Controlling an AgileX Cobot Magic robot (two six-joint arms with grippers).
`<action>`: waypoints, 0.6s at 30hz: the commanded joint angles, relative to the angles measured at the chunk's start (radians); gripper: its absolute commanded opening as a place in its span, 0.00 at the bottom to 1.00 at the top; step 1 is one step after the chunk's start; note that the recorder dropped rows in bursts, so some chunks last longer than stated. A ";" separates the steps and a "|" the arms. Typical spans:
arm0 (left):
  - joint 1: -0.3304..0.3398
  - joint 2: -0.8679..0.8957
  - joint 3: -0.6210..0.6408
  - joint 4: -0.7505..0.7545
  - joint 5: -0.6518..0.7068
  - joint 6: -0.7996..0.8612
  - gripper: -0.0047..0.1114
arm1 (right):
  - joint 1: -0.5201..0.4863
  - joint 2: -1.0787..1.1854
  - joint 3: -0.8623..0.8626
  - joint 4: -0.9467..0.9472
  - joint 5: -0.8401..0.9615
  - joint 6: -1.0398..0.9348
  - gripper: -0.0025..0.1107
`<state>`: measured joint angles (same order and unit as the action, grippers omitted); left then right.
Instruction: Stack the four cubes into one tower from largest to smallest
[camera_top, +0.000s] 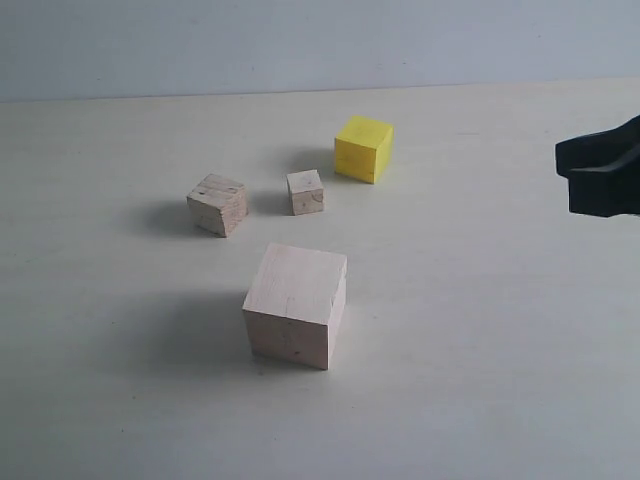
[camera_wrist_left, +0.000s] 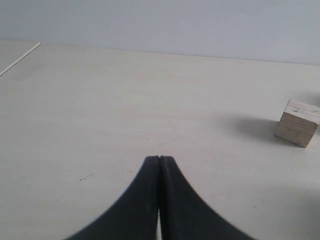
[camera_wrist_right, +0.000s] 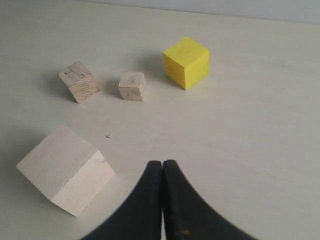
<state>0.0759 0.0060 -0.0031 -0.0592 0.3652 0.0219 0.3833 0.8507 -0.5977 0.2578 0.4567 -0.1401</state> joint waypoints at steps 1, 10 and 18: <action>-0.006 -0.006 0.003 0.005 -0.048 0.000 0.04 | 0.001 0.001 -0.009 0.004 -0.029 -0.008 0.02; -0.006 -0.006 0.003 0.005 -0.312 0.000 0.04 | 0.001 0.001 -0.009 0.004 -0.092 -0.007 0.02; -0.006 -0.006 0.003 0.005 -0.330 0.000 0.04 | 0.001 0.001 -0.009 0.037 -0.093 -0.007 0.02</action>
<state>0.0759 0.0060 -0.0007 -0.0568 0.0730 0.0219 0.3833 0.8507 -0.5977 0.2911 0.3778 -0.1428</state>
